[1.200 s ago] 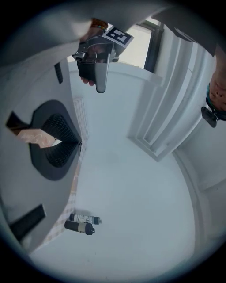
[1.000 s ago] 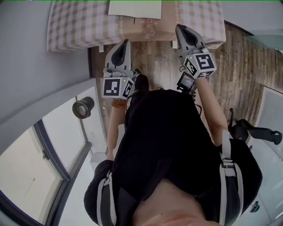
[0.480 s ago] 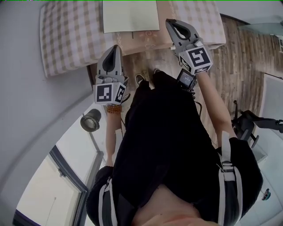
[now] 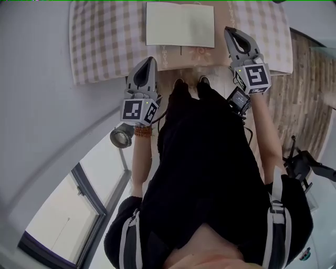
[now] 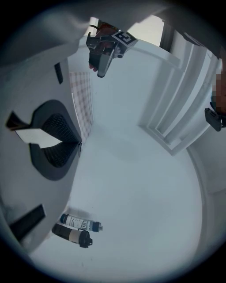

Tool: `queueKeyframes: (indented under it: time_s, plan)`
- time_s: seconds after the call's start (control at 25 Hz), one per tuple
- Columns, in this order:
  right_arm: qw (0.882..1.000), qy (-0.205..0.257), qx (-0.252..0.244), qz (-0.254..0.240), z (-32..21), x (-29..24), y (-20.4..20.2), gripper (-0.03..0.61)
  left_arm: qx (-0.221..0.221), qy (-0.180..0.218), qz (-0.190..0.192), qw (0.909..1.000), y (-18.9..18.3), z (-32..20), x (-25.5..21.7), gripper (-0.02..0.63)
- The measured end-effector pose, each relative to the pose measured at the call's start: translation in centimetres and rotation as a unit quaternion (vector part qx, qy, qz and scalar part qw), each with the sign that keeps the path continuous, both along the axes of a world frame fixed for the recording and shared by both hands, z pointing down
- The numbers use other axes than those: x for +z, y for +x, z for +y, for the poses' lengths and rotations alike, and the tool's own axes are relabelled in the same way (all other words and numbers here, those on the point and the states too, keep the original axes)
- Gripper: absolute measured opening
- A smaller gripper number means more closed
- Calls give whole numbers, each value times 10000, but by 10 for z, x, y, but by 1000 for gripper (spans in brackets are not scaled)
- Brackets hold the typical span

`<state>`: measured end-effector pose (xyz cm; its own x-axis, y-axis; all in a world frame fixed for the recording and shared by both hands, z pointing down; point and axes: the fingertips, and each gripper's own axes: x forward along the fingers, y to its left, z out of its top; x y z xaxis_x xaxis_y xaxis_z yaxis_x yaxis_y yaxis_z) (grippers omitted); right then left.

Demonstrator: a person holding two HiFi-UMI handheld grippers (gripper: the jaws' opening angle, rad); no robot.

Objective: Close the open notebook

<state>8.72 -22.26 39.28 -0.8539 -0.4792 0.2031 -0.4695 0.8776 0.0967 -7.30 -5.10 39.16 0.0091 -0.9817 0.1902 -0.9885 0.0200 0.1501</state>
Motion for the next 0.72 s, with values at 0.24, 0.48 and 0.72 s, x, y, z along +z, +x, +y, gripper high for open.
queueKeyframes:
  time_s: [0.24,0.48,0.72]
  plan:
    - [9983,350,445,116,-6,-9,-8,3,10,-523,85,9986,-56,-15,48,25]
    - [9916,479,1129,415,-9,-11,-3,3,275,-985,1415,9846,-88,-33,104,150]
    - [9834,574,1628,566,-1,-7,-2,3,805,-1326,1558,9755,-88,-50,136,150]
